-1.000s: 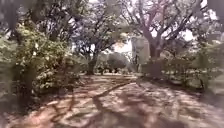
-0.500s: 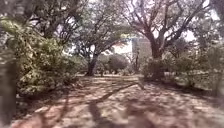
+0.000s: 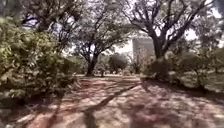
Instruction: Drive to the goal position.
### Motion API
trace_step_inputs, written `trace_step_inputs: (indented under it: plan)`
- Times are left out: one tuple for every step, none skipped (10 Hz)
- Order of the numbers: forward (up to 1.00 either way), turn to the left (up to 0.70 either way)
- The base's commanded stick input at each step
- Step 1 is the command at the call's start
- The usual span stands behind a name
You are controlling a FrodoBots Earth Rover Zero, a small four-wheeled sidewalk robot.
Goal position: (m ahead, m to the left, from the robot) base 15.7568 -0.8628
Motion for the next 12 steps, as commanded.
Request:
trace_step_inputs:
  plan:
    - [0.70, 0.00]
    - [0.70, 0.00]
    - [0.70, 0.00]
    - [0.70, 0.00]
    - [0.70, 0.00]
    - [0.70, 0.00]
    - [0.70, 0.00]
    - [0.70, 0.00]
    - [0.70, 0.00]
    - [0.70, 0.00]
    - [0.70, 0.00]
    - [0.70, 0.00]
